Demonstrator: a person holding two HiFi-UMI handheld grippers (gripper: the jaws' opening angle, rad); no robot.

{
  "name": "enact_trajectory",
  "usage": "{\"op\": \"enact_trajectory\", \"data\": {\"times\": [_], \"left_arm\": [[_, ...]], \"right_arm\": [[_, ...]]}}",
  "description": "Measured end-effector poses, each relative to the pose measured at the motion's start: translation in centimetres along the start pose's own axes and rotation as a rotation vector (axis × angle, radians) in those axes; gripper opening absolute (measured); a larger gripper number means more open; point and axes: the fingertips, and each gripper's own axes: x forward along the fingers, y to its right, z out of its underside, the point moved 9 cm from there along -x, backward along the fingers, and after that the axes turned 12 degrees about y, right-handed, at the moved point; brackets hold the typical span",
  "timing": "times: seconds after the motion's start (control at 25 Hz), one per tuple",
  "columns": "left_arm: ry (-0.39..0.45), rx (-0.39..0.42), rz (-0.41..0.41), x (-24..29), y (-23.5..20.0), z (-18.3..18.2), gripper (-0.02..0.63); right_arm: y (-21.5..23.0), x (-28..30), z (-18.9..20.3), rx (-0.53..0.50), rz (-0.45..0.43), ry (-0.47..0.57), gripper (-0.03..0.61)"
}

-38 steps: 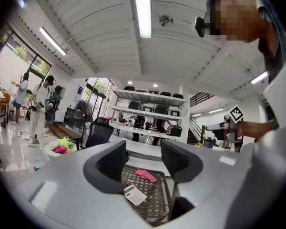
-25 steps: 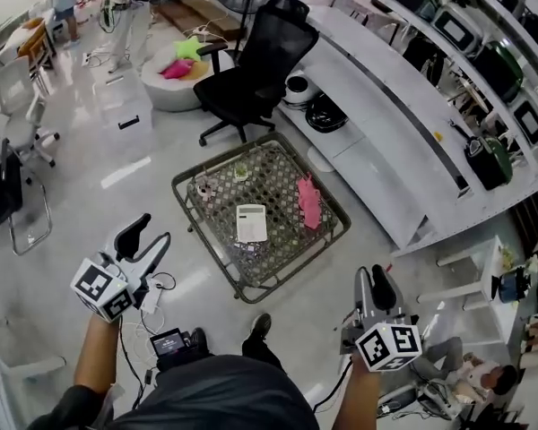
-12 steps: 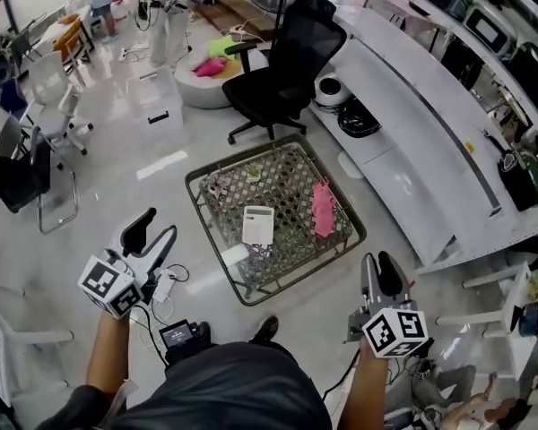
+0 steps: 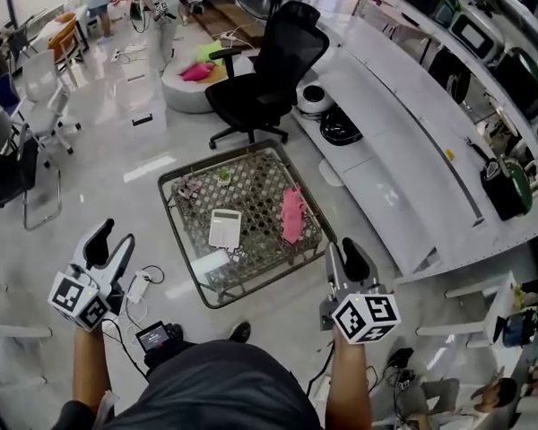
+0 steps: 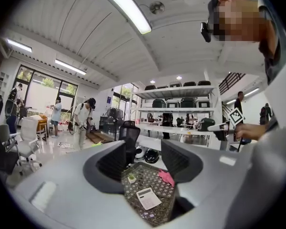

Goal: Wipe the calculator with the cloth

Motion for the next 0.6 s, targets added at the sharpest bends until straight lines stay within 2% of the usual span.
{"op": "enact_trajectory", "data": {"times": [0.4, 0.6], "left_arm": [[0.005, 0.025, -0.043, 0.8, 3.1, 0.7, 0.248], [-0.027, 0.015, -0.053, 1.2, 3.0, 0.9, 0.247]], "right_arm": [[3.2, 0.6, -0.4, -0.003, -0.047, 0.027, 0.123], [3.5, 1.6, 0.1, 0.017, -0.053, 0.002, 0.123]]}}
